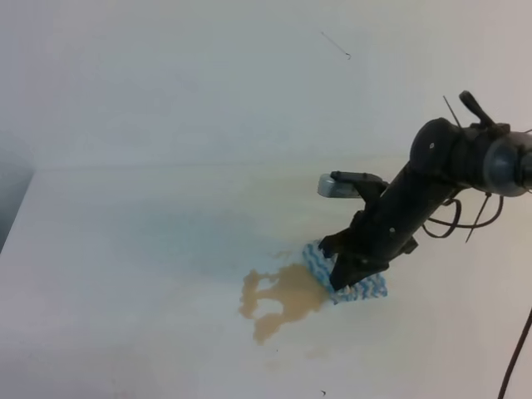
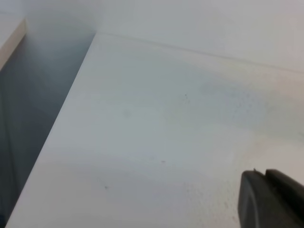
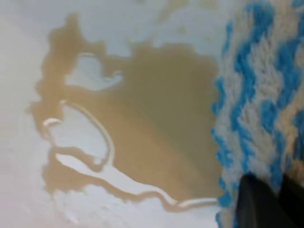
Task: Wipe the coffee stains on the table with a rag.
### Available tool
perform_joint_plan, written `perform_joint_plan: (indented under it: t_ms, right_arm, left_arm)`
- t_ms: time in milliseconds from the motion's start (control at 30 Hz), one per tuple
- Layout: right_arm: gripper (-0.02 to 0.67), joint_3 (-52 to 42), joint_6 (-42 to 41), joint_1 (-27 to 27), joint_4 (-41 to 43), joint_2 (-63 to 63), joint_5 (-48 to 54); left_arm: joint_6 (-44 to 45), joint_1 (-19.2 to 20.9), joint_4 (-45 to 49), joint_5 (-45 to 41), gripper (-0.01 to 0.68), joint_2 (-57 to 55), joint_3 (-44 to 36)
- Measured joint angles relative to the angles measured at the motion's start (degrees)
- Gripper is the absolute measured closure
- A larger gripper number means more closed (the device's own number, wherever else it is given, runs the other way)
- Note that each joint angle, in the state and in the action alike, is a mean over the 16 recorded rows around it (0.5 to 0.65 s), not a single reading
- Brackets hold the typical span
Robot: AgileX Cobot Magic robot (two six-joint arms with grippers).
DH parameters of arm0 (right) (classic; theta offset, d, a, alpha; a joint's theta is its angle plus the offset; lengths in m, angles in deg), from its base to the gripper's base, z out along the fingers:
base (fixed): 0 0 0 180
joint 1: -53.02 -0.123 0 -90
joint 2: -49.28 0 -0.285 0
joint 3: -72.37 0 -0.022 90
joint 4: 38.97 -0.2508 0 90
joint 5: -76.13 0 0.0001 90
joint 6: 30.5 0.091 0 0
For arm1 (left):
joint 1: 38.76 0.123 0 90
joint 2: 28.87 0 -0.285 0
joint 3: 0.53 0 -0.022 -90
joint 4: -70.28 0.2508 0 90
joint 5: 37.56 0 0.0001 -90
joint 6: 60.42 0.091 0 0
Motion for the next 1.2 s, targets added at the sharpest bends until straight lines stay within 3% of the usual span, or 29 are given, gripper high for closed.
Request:
perform_joint_plan:
  t_ms: [1200]
  right_arm:
    - [0.622,2.78,0.11,-6.24,-11.29,-4.09,0.78]
  left_arm:
    - [0.0,0.0,0.0,0.0,0.672,0.1,0.0]
